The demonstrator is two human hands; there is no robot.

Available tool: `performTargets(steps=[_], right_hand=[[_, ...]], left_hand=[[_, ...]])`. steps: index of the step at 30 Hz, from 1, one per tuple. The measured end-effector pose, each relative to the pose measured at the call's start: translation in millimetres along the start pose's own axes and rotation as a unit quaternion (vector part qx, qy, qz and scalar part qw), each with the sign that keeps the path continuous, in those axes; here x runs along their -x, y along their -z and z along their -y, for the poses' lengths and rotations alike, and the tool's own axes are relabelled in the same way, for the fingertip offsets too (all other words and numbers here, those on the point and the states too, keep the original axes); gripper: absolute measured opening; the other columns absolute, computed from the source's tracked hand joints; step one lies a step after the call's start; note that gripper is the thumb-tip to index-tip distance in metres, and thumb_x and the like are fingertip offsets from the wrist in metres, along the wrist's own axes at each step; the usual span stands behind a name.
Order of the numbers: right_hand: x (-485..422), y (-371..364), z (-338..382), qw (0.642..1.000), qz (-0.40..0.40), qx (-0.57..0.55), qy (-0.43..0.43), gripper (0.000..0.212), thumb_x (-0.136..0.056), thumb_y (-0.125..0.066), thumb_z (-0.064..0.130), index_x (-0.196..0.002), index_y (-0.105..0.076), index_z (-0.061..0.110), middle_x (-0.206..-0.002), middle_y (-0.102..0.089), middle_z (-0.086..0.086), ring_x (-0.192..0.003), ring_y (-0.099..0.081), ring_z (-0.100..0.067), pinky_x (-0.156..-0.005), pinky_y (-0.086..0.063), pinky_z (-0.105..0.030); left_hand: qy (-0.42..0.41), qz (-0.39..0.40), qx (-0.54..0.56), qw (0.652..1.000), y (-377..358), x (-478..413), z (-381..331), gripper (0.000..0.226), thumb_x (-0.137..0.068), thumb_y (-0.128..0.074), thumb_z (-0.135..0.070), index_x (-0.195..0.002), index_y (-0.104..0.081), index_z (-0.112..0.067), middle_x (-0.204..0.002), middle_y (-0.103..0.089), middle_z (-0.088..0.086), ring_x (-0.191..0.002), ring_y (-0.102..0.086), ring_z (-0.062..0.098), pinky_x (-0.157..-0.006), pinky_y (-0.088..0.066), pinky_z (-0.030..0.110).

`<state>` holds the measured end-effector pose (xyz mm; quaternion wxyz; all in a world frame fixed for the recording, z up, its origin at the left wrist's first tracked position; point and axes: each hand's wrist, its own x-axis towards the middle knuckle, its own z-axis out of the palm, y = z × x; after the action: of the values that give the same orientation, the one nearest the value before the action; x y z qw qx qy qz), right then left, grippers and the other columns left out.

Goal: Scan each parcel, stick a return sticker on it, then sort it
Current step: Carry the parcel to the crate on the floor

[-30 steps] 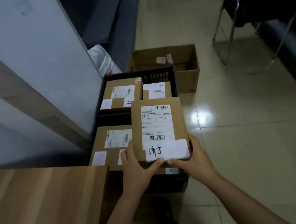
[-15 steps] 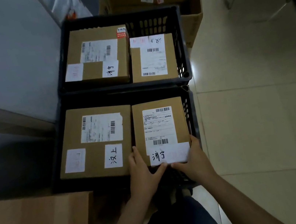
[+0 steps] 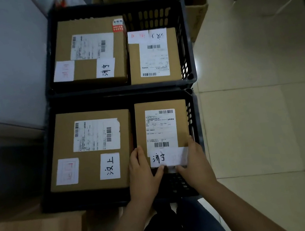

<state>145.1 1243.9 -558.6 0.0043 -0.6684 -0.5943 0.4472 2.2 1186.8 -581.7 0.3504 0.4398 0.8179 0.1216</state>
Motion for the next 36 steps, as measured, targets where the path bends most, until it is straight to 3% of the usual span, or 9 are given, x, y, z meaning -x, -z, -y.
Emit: performTargets(steps=[4, 7, 12, 16, 19, 24, 31, 36], right_hand=[[19.7, 31.8, 33.7, 0.993, 0.007, 0.094, 0.072, 0.059, -0.085, -0.068, 0.016, -0.136, -0.038, 0.013, -0.136, -0.041, -0.005, -0.121, -0.046, -0.021, -0.095, -0.046, -0.03], [34.5, 54.6, 69.2, 0.976, 0.019, 0.138, 0.168, 0.054, -0.091, -0.063, 0.018, -0.139, -0.038, 0.016, -0.139, -0.04, -0.002, -0.123, -0.043, -0.019, -0.096, -0.04, -0.024], [74.8, 80.8, 154.1, 0.918, 0.034, 0.181, 0.351, 0.05, -0.089, -0.062, 0.017, -0.136, -0.043, 0.018, -0.138, -0.043, -0.003, -0.122, -0.043, -0.021, -0.097, -0.039, -0.027], [134.4, 84.5, 209.7, 0.836, 0.046, 0.198, 0.509, 0.04, -0.095, -0.055, 0.026, -0.133, -0.044, 0.021, -0.134, -0.043, 0.0, -0.12, -0.04, -0.016, -0.093, -0.03, -0.021], [190.5, 71.9, 233.9, 0.781, 0.082, 0.181, 0.591, 0.041, -0.093, -0.057, 0.023, -0.132, -0.046, 0.021, -0.133, -0.045, 0.0, -0.121, -0.042, -0.017, -0.098, -0.035, -0.025], [301.3, 35.9, 246.1, 0.65, 0.136, 0.188, 0.724, 0.037, -0.091, -0.059, 0.024, -0.127, -0.051, 0.019, -0.126, -0.05, 0.001, -0.113, -0.046, -0.018, -0.098, -0.041, -0.033], [475.9, -24.7, 214.7, 0.483, 0.204, 0.175, 0.833, 0.041, -0.088, -0.059, 0.022, -0.128, -0.051, 0.02, -0.125, -0.049, 0.002, -0.118, -0.044, -0.019, -0.098, -0.037, -0.03], [592.0, -62.6, 169.3, 0.411, 0.233, 0.134, 0.871, 0.038, -0.086, -0.059, 0.019, -0.124, -0.054, 0.019, -0.122, -0.05, 0.001, -0.114, -0.046, -0.02, -0.097, -0.037, -0.03]], left_hand=[[-0.061, -0.035, -0.013, 0.997, 38.2, 17.3, -23.2, 0.078, -0.088, -0.065, -0.038, -0.15, -0.022, -0.019, -0.149, -0.028, 0.0, -0.133, -0.034, 0.017, -0.104, -0.041, 0.033], [-0.077, -0.092, -0.041, 0.992, 80.1, 38.1, -43.0, 0.07, -0.089, -0.064, -0.039, -0.146, -0.031, -0.017, -0.143, -0.037, 0.002, -0.13, -0.038, 0.018, -0.105, -0.04, 0.036], [-0.074, -0.268, -0.087, 0.956, 156.0, 83.7, -52.7, 0.064, -0.076, -0.077, -0.031, -0.131, -0.05, -0.013, -0.118, -0.062, 0.011, -0.102, -0.063, 0.029, -0.083, -0.052, 0.041], [-0.032, -0.386, -0.113, 0.915, 202.4, 155.9, -47.2, 0.052, -0.08, -0.063, -0.036, -0.127, -0.055, -0.014, -0.118, -0.061, 0.008, -0.109, -0.055, 0.023, -0.095, -0.043, 0.035], [0.009, -0.458, -0.148, 0.876, 218.8, 226.1, -35.0, 0.052, -0.077, -0.07, -0.03, -0.125, -0.057, -0.013, -0.114, -0.06, 0.005, -0.105, -0.048, 0.017, -0.091, -0.033, 0.025], [0.144, -0.536, -0.193, 0.809, 226.9, 355.0, -7.9, 0.051, -0.079, -0.076, -0.031, -0.124, -0.058, -0.015, -0.114, -0.061, 0.003, -0.102, -0.056, 0.021, -0.085, -0.047, 0.032], [0.308, -0.607, -0.226, 0.697, 193.2, 548.0, 25.5, 0.049, -0.075, -0.078, -0.03, -0.119, -0.061, -0.016, -0.11, -0.061, 0.001, -0.103, -0.056, 0.021, -0.085, -0.046, 0.034], [0.378, -0.618, -0.24, 0.646, 154.5, 675.3, 49.9, 0.047, -0.077, -0.076, -0.03, -0.119, -0.059, -0.018, -0.112, -0.061, -0.001, -0.103, -0.057, 0.021, -0.086, -0.048, 0.036]])
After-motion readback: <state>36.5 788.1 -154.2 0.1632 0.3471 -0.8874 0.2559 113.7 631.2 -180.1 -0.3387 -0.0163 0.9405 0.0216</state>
